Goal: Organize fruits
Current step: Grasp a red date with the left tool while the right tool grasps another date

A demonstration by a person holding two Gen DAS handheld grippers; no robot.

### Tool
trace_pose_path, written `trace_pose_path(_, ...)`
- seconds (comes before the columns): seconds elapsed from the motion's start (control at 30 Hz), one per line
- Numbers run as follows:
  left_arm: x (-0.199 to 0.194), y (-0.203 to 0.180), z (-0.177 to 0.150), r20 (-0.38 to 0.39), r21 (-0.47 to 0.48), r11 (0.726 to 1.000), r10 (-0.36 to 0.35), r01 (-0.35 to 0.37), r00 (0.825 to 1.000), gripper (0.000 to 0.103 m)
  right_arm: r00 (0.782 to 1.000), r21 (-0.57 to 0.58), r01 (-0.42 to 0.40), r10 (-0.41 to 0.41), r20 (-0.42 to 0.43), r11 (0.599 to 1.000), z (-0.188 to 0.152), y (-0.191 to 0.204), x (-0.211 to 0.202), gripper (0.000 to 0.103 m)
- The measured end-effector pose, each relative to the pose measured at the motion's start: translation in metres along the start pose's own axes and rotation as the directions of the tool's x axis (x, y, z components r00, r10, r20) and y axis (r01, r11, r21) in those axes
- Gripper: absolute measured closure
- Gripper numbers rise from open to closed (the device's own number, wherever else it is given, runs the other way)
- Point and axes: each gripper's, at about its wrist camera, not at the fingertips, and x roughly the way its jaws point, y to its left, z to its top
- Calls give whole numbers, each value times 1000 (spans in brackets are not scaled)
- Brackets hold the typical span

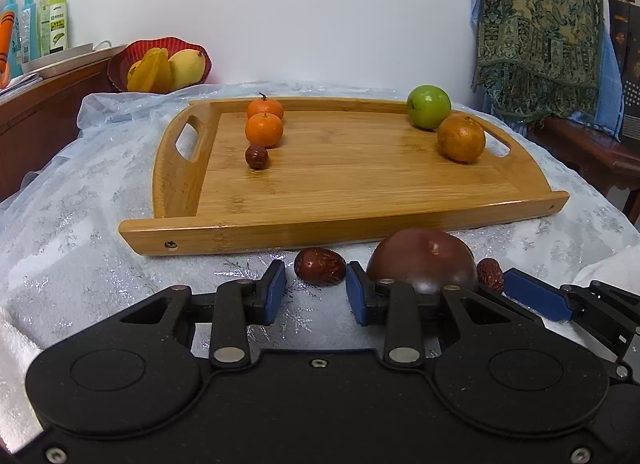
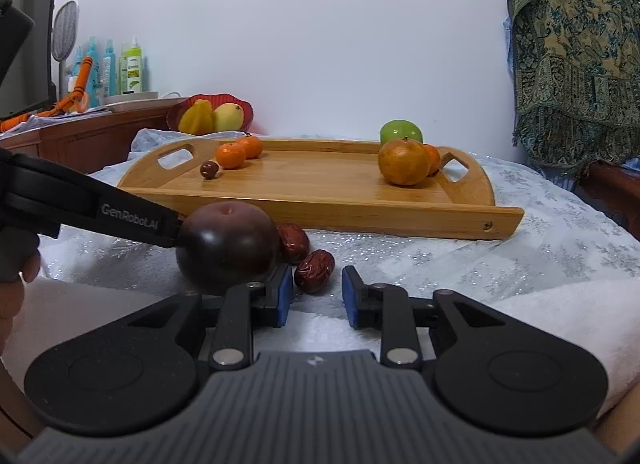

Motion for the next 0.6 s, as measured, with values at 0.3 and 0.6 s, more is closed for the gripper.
trace_pose_path(0.3, -1, -5, -6, 24, 9, 999, 30, -31, 999, 74, 1000, 4, -6, 6, 3, 1000, 1, 2, 5, 66)
trace_pose_path(0.6, -1, -8, -8, 34, 5, 999, 44, -44, 998, 79, 1000, -1, -3, 3, 6, 1000, 0, 2, 6, 67)
